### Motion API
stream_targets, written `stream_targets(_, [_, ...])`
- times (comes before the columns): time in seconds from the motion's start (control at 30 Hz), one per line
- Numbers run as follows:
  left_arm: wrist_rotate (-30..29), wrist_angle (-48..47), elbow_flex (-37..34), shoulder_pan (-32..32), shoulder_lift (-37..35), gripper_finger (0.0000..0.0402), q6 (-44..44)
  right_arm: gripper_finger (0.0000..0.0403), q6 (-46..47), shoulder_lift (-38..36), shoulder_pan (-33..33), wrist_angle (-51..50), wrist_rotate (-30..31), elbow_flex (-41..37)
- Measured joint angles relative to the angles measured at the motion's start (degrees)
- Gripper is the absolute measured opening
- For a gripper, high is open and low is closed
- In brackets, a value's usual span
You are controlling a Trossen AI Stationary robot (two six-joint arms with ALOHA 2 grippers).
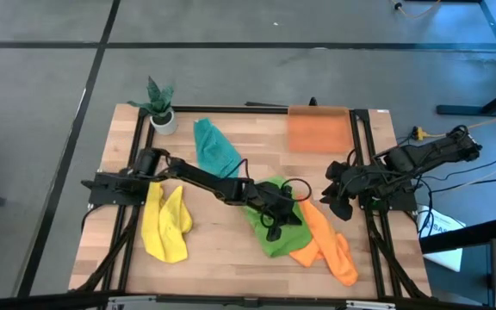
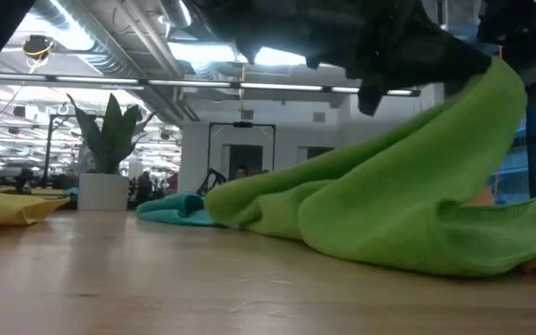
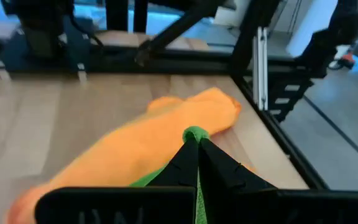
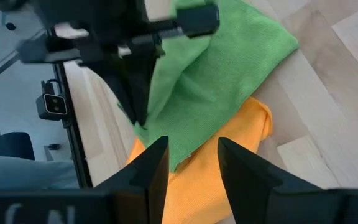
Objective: Roll microfiber towels into tight, uniform cylinder then place into a basket
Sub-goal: Fold the green towel
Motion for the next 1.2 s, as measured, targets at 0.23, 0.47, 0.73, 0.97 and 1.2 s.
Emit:
stream_targets(0.23, [-0.3,0.1,0.7,-0.1,1.6,0.0,0.0,0.014,-0.1,-1.7,0.0,0.1,0.0,0.0])
stream_targets(0.47, [-2.2,0.0,0.7,-0.1,1.6,0.0,0.0,0.014,-0.2,-2.4,0.0,0.2,-0.1,0.0])
stream_targets(0.73, [-2.2,-0.3,0.7,-0.1,1.6,0.0008,-0.3,0.014,-0.3,-2.4,0.0,0.2,-0.2,0.0])
stream_targets(0.97, [-3.8,-0.2,0.7,-0.2,1.6,0.006,-2.0,0.014,-0.3,-2.4,0.0,0.2,-0.2,0.0])
stream_targets(1.2, [-4.8,-0.2,0.7,0.0,0.9,0.0082,-3.5,0.014,-0.4,-2.4,0.0,0.2,-0.2,0.0])
